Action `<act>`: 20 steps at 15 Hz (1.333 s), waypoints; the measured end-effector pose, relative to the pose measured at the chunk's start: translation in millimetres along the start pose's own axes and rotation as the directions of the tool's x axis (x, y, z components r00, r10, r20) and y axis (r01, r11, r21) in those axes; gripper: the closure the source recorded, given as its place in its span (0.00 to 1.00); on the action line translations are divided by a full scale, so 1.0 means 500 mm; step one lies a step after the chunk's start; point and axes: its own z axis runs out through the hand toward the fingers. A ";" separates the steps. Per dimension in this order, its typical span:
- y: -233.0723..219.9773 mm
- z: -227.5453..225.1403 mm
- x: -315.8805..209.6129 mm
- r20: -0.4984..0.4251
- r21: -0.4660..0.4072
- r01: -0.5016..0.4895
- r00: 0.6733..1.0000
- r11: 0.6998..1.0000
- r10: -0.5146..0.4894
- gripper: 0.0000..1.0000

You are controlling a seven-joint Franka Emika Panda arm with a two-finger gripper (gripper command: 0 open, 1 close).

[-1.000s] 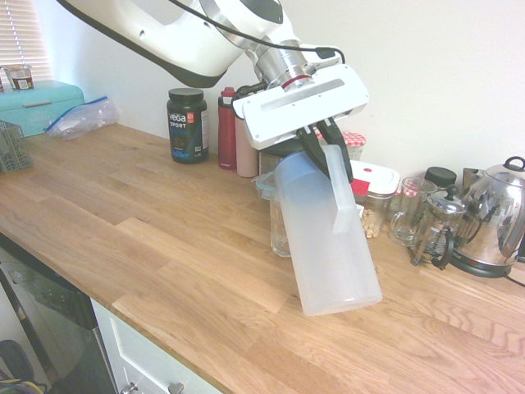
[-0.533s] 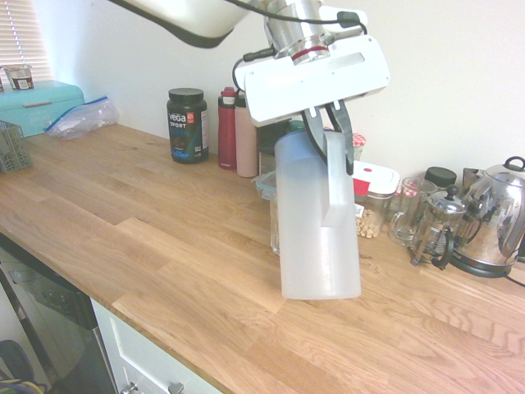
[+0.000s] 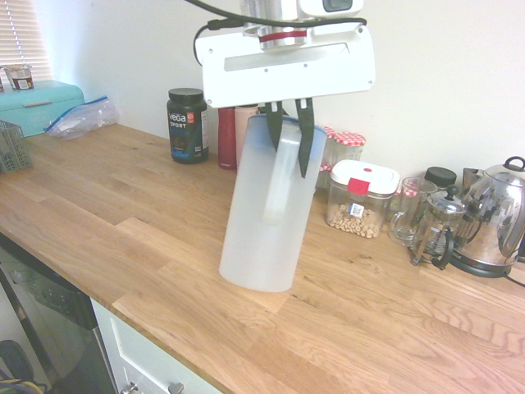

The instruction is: Pour me some water

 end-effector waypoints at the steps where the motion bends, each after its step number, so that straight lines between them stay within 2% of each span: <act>1: 0.007 -0.005 -0.035 -0.011 0.029 -0.043 0.999 0.999 0.043 1.00; 4: -0.030 0.011 -0.138 -0.026 0.108 -0.184 0.982 0.977 0.188 1.00; 7: -0.140 0.018 -0.232 -0.057 0.175 -0.287 0.952 0.942 0.300 1.00; 9: -0.224 0.011 -0.296 -0.112 0.211 -0.320 0.931 0.924 0.348 1.00; 13: -0.415 -0.013 -0.379 -0.321 0.278 -0.295 0.869 0.914 0.378 1.00; 17: -0.563 -0.019 -0.388 -0.523 0.333 -0.238 0.759 0.913 0.388 1.00; 18: -0.601 -0.008 -0.385 -0.543 0.329 -0.229 0.748 0.916 0.381 1.00; 20: -0.672 0.006 -0.378 -0.551 0.309 -0.210 0.756 0.928 0.354 1.00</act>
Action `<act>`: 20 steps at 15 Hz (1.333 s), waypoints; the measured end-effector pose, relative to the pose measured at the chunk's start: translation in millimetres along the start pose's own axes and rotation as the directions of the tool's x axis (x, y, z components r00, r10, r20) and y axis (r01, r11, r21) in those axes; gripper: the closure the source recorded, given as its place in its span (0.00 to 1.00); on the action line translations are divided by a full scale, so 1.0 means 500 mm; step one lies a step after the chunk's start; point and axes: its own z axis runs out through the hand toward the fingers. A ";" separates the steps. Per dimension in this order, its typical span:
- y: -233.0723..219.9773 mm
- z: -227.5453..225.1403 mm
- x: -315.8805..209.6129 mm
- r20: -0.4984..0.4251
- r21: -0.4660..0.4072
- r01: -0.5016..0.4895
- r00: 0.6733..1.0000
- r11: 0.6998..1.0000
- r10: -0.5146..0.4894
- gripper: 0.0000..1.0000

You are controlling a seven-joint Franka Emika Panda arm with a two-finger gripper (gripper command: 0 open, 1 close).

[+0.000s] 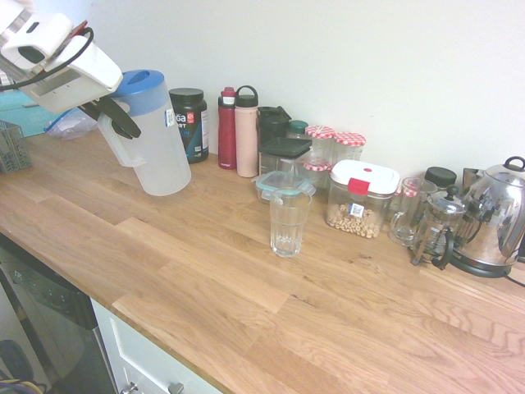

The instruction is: Pour me some water

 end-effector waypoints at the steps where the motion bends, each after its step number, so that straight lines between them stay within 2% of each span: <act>1: -0.033 0.006 -0.012 0.014 0.002 0.015 1.000 1.000 -0.015 1.00; 3: -0.100 0.010 -0.025 0.037 0.010 0.038 0.999 0.999 -0.039 1.00; 6: -0.173 0.060 -0.029 0.084 -0.023 0.053 0.995 0.998 -0.050 1.00; 9: -0.196 0.128 -0.037 0.109 -0.064 0.043 0.993 0.997 -0.036 1.00; 13: -0.195 0.157 -0.018 0.108 -0.090 0.014 0.994 0.996 -0.005 1.00; 14: -0.193 0.161 -0.012 0.113 -0.094 0.009 0.994 0.996 0.002 0.00; 20: -0.191 0.152 -0.009 0.142 -0.088 0.004 0.990 0.996 0.008 0.00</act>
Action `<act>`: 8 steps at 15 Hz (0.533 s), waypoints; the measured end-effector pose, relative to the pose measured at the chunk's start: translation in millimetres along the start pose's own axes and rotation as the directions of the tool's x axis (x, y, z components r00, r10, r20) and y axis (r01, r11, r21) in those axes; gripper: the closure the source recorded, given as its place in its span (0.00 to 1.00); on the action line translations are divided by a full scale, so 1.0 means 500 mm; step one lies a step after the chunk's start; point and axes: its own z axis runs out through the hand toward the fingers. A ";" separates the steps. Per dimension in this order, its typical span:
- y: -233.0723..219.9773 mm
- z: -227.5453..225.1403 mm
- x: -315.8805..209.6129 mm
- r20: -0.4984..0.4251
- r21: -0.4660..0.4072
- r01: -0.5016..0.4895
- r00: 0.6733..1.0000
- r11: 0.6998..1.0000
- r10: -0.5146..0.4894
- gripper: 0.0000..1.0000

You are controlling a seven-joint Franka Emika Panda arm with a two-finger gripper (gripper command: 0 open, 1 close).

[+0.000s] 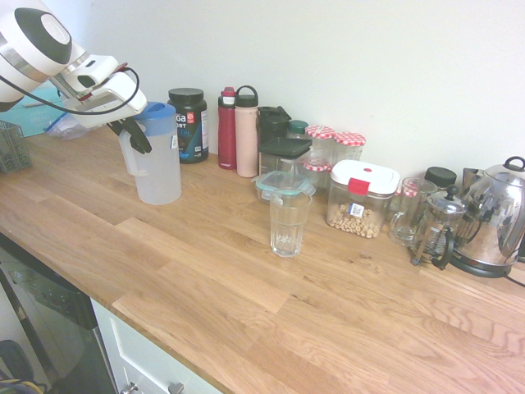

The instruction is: Pour me some water

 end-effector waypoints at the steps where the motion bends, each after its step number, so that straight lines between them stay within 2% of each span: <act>1: 0.000 -0.006 -0.002 0.002 0.004 0.001 1.000 1.000 -0.001 0.00; 8: 0.009 -0.045 0.013 0.004 0.004 -0.006 1.000 1.000 0.006 0.00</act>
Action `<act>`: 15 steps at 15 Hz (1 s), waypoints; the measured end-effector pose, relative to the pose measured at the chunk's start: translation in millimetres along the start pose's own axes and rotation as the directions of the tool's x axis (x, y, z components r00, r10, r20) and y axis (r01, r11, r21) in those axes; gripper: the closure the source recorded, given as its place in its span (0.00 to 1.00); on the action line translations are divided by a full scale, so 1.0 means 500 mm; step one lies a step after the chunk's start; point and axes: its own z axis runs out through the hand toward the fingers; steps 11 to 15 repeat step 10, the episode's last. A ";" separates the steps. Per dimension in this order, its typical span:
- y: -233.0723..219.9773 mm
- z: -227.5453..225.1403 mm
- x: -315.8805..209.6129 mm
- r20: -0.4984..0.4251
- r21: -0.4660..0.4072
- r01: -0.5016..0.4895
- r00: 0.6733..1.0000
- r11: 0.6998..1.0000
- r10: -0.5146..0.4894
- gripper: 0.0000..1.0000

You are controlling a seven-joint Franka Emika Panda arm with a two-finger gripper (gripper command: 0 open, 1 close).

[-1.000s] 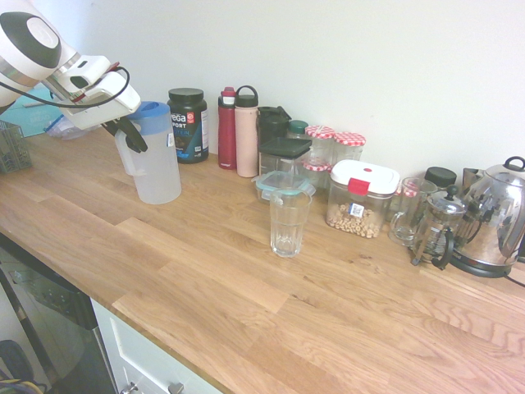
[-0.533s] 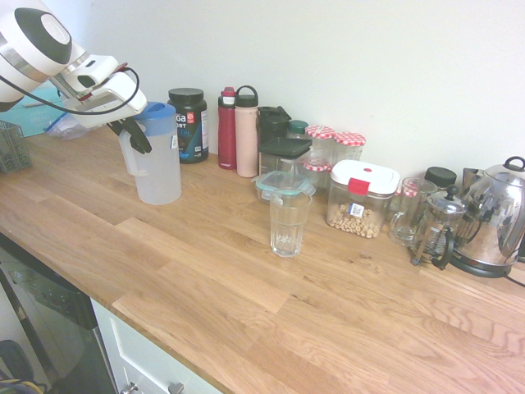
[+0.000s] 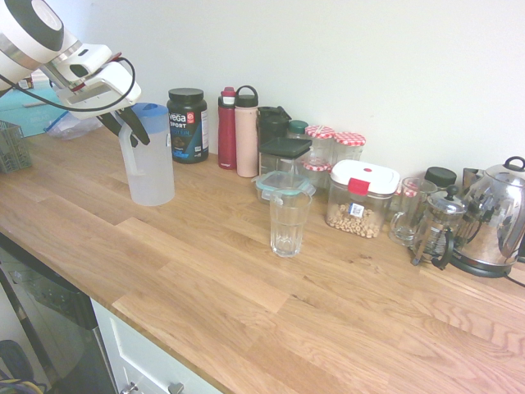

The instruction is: Pour me some water

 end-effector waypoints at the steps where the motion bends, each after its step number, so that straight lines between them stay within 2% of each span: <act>1: 0.004 -0.012 -0.001 0.017 -0.008 0.001 1.000 1.000 -0.001 0.00; 5: 0.044 -0.088 -0.017 0.205 -0.017 0.057 0.977 0.998 -0.052 0.00; 8: 0.103 -0.119 -0.002 0.365 -0.030 0.142 0.923 0.989 -0.122 0.00; 10: 0.144 -0.098 0.037 0.445 -0.051 0.157 0.888 0.986 -0.118 0.00; 15: 0.144 -0.098 0.037 0.445 -0.051 0.157 0.888 0.986 -0.118 0.00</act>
